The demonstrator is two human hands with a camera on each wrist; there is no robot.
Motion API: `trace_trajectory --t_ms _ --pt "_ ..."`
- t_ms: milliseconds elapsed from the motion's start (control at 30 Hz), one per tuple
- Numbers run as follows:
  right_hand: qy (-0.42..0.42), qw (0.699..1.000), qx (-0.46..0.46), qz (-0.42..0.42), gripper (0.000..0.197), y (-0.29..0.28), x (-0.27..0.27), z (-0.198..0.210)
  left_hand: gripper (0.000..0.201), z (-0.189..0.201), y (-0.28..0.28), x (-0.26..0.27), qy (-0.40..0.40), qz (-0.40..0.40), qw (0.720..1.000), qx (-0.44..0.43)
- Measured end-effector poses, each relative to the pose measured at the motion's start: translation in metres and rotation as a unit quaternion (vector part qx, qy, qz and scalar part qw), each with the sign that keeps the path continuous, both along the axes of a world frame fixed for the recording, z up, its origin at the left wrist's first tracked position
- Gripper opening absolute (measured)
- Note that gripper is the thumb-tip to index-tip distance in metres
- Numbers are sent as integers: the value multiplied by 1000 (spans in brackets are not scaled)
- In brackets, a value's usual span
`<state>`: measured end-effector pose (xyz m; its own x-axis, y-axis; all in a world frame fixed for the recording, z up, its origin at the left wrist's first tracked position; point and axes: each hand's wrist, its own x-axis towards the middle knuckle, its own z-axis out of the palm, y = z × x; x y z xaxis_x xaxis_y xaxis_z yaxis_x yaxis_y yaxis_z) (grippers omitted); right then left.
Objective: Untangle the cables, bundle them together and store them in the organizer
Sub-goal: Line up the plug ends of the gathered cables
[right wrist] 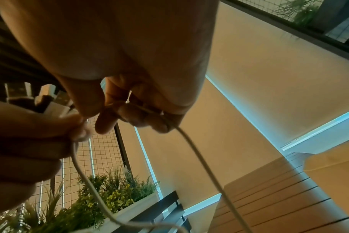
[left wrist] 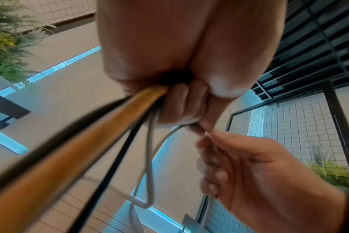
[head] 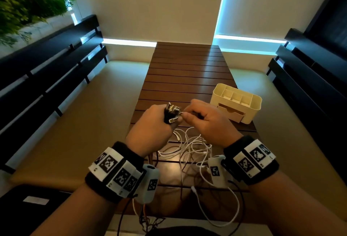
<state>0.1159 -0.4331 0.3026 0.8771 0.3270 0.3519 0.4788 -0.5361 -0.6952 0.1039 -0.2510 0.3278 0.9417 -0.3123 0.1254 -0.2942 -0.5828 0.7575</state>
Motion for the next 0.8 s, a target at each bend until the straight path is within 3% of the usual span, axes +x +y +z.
trace_trajectory --t_ms 167,267,400,533,600,700,800 --pt "91 995 25 -28 25 -12 1 -17 17 12 14 0 -29 99 987 -121" --pt "124 989 34 -69 26 -21 3 -29 16 14 25 5 -13 120 985 -127" --pt "77 990 41 -113 19 -24 6 -20 15 8 27 3 31 64 997 -33" --pt "6 997 -9 -81 15 -18 5 -7 13 7 15 -3 32 18 999 -16" --pt "-20 997 -10 -72 16 -15 3 -3 21 7 8 -5 17 5 1000 7" --pt "-28 996 22 -81 13 -16 3 0 25 8 7 -5 0 26 999 -30" --pt "20 997 5 -72 15 -21 1 -13 21 14 17 -4 -23 67 993 -92"
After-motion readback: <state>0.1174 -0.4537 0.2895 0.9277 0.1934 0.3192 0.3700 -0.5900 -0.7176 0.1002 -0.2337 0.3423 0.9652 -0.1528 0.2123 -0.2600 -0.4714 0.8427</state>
